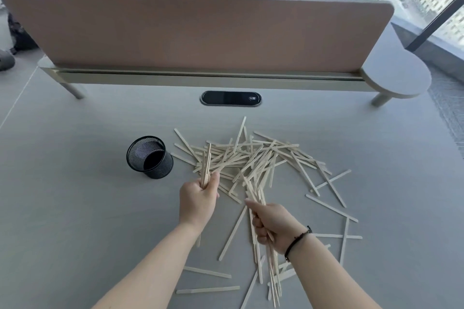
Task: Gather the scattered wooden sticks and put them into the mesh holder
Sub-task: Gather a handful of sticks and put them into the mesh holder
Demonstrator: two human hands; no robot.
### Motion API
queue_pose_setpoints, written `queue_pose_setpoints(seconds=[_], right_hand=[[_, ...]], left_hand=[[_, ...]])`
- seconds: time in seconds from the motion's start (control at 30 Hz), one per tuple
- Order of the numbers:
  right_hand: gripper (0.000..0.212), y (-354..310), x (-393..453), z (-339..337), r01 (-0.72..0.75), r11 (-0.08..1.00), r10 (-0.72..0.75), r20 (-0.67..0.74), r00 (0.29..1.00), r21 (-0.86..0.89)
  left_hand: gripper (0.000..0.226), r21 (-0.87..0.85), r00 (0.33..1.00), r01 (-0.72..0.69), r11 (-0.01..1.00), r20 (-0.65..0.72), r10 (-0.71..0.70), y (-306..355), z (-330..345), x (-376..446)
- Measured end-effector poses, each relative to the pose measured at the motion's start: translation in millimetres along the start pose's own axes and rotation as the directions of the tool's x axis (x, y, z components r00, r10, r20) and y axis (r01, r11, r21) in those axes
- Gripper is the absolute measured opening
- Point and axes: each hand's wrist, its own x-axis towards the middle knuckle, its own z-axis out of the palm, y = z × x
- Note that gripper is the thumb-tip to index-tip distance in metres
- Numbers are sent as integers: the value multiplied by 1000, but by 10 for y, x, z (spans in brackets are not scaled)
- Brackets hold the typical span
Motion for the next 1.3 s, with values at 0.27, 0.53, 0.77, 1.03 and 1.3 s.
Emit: queue_pose_setpoints(seconds=[0.27, 0.53, 0.77, 1.03, 1.3], right_hand=[[48, 209, -43, 217, -138, 981, 159, 160, 974, -137], [57, -233, -39, 550, 276, 957, -259, 161, 952, -95], [52, -639, -123, 891, 720, 692, -720, 19, 694, -60], [56, -408, 12, 1166, 870, 453, -891, -115, 439, -196], [36, -299, 200, 1227, 865, 441, -891, -238, 387, -241]], left_hand=[[62, 39, 999, -12, 999, 48, 10, -51, -37, -21], [65, -45, 999, 36, 998, -37, -38, 165, -159, 12], [62, -156, 983, -110, 982, -163, 85, 356, -220, 70], [55, -131, 933, -302, 944, -246, 264, 316, -263, 73], [49, -113, 902, -364, 924, -288, 320, 10, -279, 214]])
